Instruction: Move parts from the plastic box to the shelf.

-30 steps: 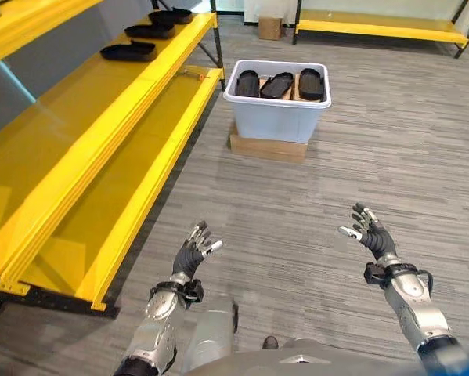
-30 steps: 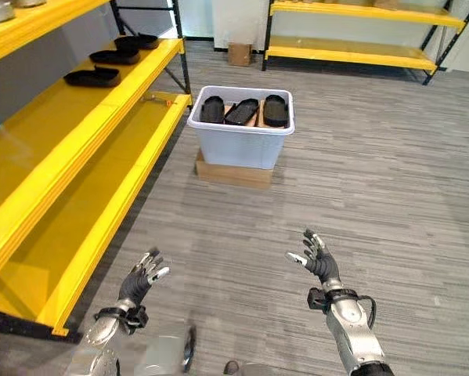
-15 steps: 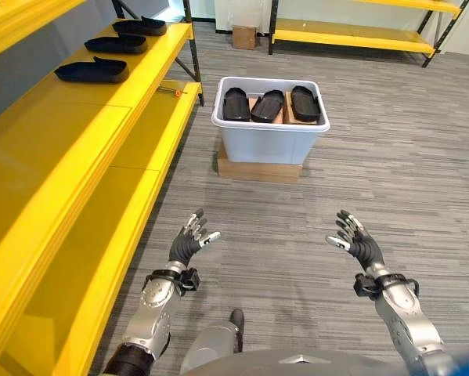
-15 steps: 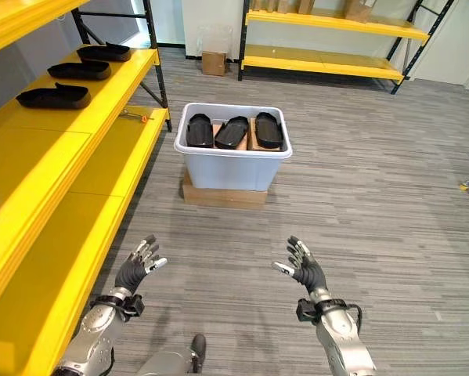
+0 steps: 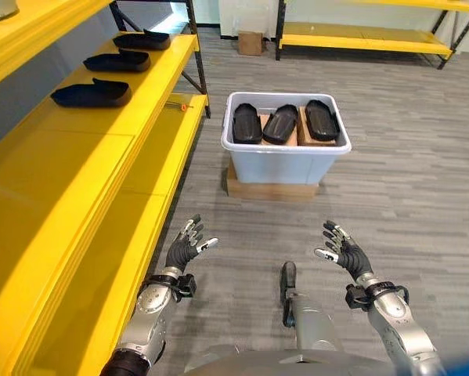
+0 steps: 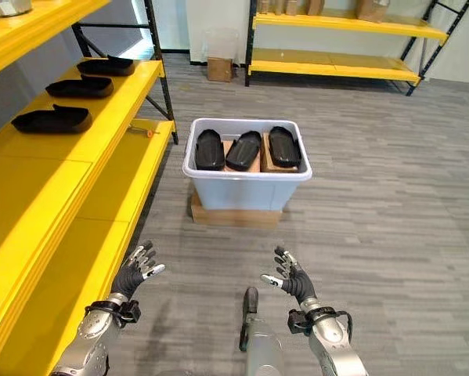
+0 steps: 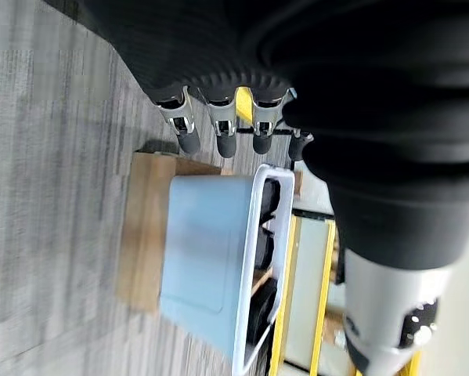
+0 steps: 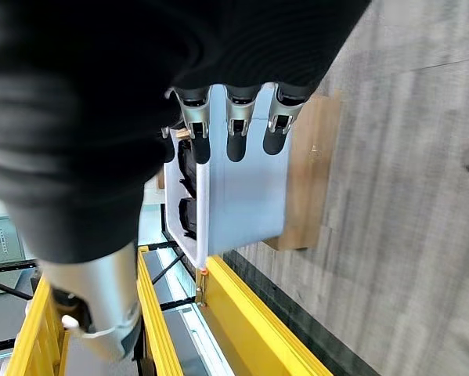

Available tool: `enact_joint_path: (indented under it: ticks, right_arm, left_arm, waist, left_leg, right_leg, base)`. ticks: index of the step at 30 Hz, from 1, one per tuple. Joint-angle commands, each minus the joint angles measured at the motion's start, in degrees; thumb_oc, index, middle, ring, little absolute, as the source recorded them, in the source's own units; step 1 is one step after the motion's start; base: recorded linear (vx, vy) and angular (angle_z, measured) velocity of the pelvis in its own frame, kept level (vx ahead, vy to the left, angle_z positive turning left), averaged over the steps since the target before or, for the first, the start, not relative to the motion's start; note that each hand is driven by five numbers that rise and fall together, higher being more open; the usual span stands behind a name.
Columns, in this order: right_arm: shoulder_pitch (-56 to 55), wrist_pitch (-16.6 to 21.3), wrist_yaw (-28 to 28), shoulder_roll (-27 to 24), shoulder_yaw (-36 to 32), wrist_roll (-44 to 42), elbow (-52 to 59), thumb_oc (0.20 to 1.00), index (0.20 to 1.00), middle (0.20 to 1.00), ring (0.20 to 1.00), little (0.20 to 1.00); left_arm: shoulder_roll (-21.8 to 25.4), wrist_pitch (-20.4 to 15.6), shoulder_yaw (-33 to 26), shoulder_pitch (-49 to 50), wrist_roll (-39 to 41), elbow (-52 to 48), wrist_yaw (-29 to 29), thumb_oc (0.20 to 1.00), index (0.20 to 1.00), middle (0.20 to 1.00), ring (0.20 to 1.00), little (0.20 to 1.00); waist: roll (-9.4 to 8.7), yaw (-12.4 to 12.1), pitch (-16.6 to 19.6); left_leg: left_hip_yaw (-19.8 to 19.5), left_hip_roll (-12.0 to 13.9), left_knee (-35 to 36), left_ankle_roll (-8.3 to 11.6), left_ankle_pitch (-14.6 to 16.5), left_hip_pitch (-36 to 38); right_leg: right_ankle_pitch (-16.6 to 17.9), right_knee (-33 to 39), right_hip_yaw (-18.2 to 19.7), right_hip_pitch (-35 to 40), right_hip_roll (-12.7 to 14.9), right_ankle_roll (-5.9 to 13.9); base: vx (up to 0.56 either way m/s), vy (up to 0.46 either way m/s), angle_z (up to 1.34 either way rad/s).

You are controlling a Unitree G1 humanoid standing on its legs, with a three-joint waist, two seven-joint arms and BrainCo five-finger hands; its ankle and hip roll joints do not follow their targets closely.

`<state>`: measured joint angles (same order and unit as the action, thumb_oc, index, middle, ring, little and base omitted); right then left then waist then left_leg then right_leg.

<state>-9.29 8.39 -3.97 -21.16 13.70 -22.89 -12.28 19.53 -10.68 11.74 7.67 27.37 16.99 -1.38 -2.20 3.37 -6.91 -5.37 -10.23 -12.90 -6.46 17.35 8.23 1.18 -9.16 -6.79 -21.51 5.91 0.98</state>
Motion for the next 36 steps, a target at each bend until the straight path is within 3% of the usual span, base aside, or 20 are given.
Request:
enact_joint_path:
  ticks: [1,7,8,9,10,11,12,13,14,15,16,17,18,20,22,26,28,36]
  right_arm:
    - [3.1,3.0,-0.2,-2.2,-1.5,-0.3,2.7,1.0,1.0,1.0,1.0,1.0]
    - [3.6,3.2,-0.2,-3.2,-1.5,-0.9,3.0,1.0,1.0,1.0,1.0,1.0]
    - [3.6,3.1,-0.2,-3.4,-1.5,-0.8,3.1,1.0,1.0,1.0,1.0,1.0]
    - [3.5,3.2,-0.4,-3.9,-1.3,-1.1,3.4,1.0,1.0,1.0,1.0,1.0]
    - [3.7,3.3,-0.2,-4.2,-1.3,-1.3,3.4,1.0,1.0,1.0,1.0,1.0]
    - [3.3,3.4,0.3,-4.5,-1.4,-1.9,3.6,1.0,1.0,1.0,1.0,1.0]
    - [3.2,3.4,0.7,-4.7,-1.7,-1.7,3.6,1.0,1.0,1.0,1.0,1.0]
    - [2.9,3.4,1.3,-4.6,-2.1,-2.2,3.4,1.0,1.0,1.0,1.0,1.0]
    - [2.5,3.7,1.4,-4.4,-2.7,-1.7,2.6,1.0,1.0,1.0,1.0,1.0]
    - [2.5,3.7,1.4,-4.4,-2.7,-1.7,2.6,1.0,1.0,1.0,1.0,1.0]
    - [2.2,3.7,1.4,-4.0,-2.7,-1.3,2.0,1.0,1.0,1.0,1.0,1.0]
    - [1.9,3.6,1.6,-4.0,-3.0,-0.3,2.0,1.0,1.0,1.0,1.0,1.0]
    - [1.7,3.4,1.8,-4.2,-3.2,1.0,2.1,1.0,1.0,1.0,1.0,1.0]
    - [1.4,3.2,1.7,-4.2,-3.5,1.5,2.9,1.0,1.0,1.0,1.0,1.0]
    - [1.0,2.9,1.4,-3.6,-3.2,2.8,2.5,1.0,1.0,1.0,1.0,1.0]
    - [0.7,2.7,0.3,-3.1,-2.7,4.5,3.2,1.0,1.0,1.0,1.0,1.0]
    - [0.6,2.3,-0.7,-2.2,-1.9,3.6,3.0,1.0,1.0,1.0,1.0,1.0]
    - [0.8,2.3,-1.6,-1.6,-1.2,2.7,3.8,1.0,1.0,1.0,1.0,1.0]
  left_arm:
    - [0.8,-4.0,-0.8,-0.3,-1.7,-4.8,-0.4,1.0,1.0,1.0,1.0,1.0]
    - [0.3,-3.8,-0.6,0.0,-0.7,-4.8,-0.2,1.0,1.0,1.0,1.0,1.0]
    - [0.3,-3.7,-0.6,0.1,-0.3,-4.9,-0.3,1.0,1.0,1.0,1.0,1.0]
    - [0.3,-3.8,-0.5,0.4,0.1,-5.2,-0.2,1.0,1.0,1.0,1.0,1.0]
    - [0.5,-3.7,-0.3,0.0,0.4,-5.0,-0.2,1.0,1.0,1.0,1.0,1.0]
    - [0.7,-3.5,-0.2,-0.2,0.8,-5.5,-0.3,1.0,1.0,1.0,1.0,1.0]
    - [0.7,-3.4,-0.1,-0.1,0.6,-5.8,-0.3,1.0,1.0,1.0,1.0,1.0]
    - [0.8,-3.6,0.0,0.2,0.5,-5.7,-0.2,1.0,1.0,1.0,1.0,1.0]
    - [0.7,-3.7,0.0,0.8,0.1,-5.6,-0.6,1.0,1.0,1.0,1.0,1.0]
    - [0.7,-3.7,0.0,0.8,0.1,-5.6,-0.6,1.0,1.0,1.0,1.0,1.0]
    - [0.8,-3.8,0.2,1.0,-0.3,-5.5,-0.4,1.0,1.0,1.0,1.0,1.0]
    - [1.0,-3.7,0.1,0.8,-0.7,-5.7,-0.4,1.0,1.0,1.0,1.0,1.0]
    - [1.1,-3.7,0.3,0.7,-0.9,-5.5,-0.4,1.0,1.0,1.0,1.0,1.0]
    - [0.9,-3.7,0.2,0.4,-0.7,-5.3,-0.4,1.0,1.0,1.0,1.0,1.0]
    - [1.2,-3.8,1.0,-0.4,-0.6,-5.3,-0.5,1.0,1.0,1.0,1.0,1.0]
    - [2.1,-3.7,1.4,-1.1,-1.3,-5.6,-1.2,1.0,1.0,1.0,1.0,1.0]
    - [2.5,-3.5,1.3,-1.3,-1.6,-5.6,-1.0,1.0,1.0,1.0,1.0,1.0]
    - [3.4,-3.2,0.9,-0.2,-1.6,-6.2,-0.9,1.0,1.0,1.0,1.0,1.0]
  waist:
    - [0.31,-0.2,2.1]
    - [1.48,0.0,4.1]
    - [1.71,-0.1,4.3]
    - [1.07,-0.7,3.7]
    - [0.45,-0.9,2.8]
    - [-0.85,-1.9,1.0]
    - [-1.18,-2.3,0.2]
    - [-1.69,-3.1,-0.5]
    - [-1.58,-3.3,-0.1]
    - [-1.69,-3.4,-0.1]
    - [-1.47,-4.0,0.1]
    - [-0.85,-4.5,0.0]
    - [-0.55,-4.3,0.1]
    - [-0.46,-4.0,0.4]
    - [-0.34,-4.3,1.5]
    - [-0.74,-4.0,2.9]
    - [-0.94,-3.7,3.5]
    - [-1.34,-3.6,3.9]
  left_leg:
    - [2.0,7.2,-2.7,4.89,-2.9,-1.9]
    - [0.3,11.7,-1.2,8.18,-8.2,0.6]
    - [-0.2,12.4,-3.4,9.1,-11.4,-0.3]
    - [-0.8,11.4,-13.8,10.18,-17.1,-4.9]
    - [-1.1,10.7,-21.1,11.08,-19.9,-8.9]
    - [-0.1,9.8,-26.5,10.37,-19.8,-13.0]
    - [1.3,9.8,-27.2,9.82,-18.2,-15.8]
    - [3.6,8.5,-23.2,8.69,-14.5,-20.5]
    - [5.4,10.6,-11.8,8.06,-12.9,-21.9]
    - [5.5,10.5,-11.5,8.05,-13.0,-21.6]
    - [3.8,11.2,-5.3,8.62,-14.6,-22.4]
    - [1.2,11.4,-0.8,9.85,-18.4,-23.1]
    - [1.6,12.3,1.1,10.31,-20.1,-23.1]
    - [2.8,13.1,2.5,10.14,-19.3,-21.7]
    - [1.2,11.3,4.0,8.84,-18.6,-19.7]
    - [4.0,9.6,2.2,7.06,-15.4,-18.7]
    - [5.1,8.3,0.0,5.84,-12.6,-18.4]
    - [6.5,6.3,-2.1,3.11,-9.0,-17.3]
  right_leg:
    - [1.7,-2.0,1.1,8.1,-0.1,5.43]
    - [-2.3,-4.2,-0.5,9.6,-3.0,3.46]
    - [-3.5,-4.2,-0.2,10.2,-4.1,2.49]
    - [-4.4,-3.4,0.8,12.3,-4.5,1.12]
    - [-4.5,-2.9,1.1,13.4,-4.5,0.31]
    - [-4.7,-1.9,1.5,15.5,-4.0,-0.74]
    - [-4.8,-1.3,1.5,16.6,-3.7,-0.74]
    - [-5.1,0.3,1.6,19.0,-3.1,-0.1]
    - [-6.0,1.0,1.8,20.2,-2.9,0.8]
    - [-6.0,1.0,1.9,20.3,-2.8,0.81]
    - [-6.8,1.1,2.4,21.6,-2.8,1.23]
    - [-7.6,1.5,3.4,23.3,-3.1,1.46]
    - [-8.0,1.5,3.4,24.0,-3.0,1.62]
    - [-8.5,1.2,3.3,24.3,-2.8,2.02]
    - [-8.4,1.1,3.9,25.1,-1.4,3.15]
    - [-8.3,-0.2,4.0,25.4,1.0,4.54]
    - [-7.1,-1.5,4.3,25.4,2.6,5.51]
    - [-1.3,-5.7,6.0,23.5,4.9,7.81]
  base:
    - [0.33,-0.216,0.07]
    - [0.25,-0.191,0.11]
    - [0.29,-0.229,-0.3]
    - [0.23,-0.234,-0.27]
    - [0.17,-0.239,-0.12]
    - [0.12,-0.176,-0.38]
    - [0.21,-0.126,-0.39]
    - [0.34,0.034,-0.1]
    - [0.3,0.061,0.28]
    - [0.32,0.129,-0.02]
    - [0.27,0.145,-0.53]
    - [0.35,0.195,-0.64]
    - [0.22,0.135,-0.55]
    - [0.15,0.102,-0.49]
    - [0.3,0.237,-0.23]
    - [0.2,0.161,0.11]
    - [0.25,0.204,0.15]
    - [0.11,0.113,-0.08]
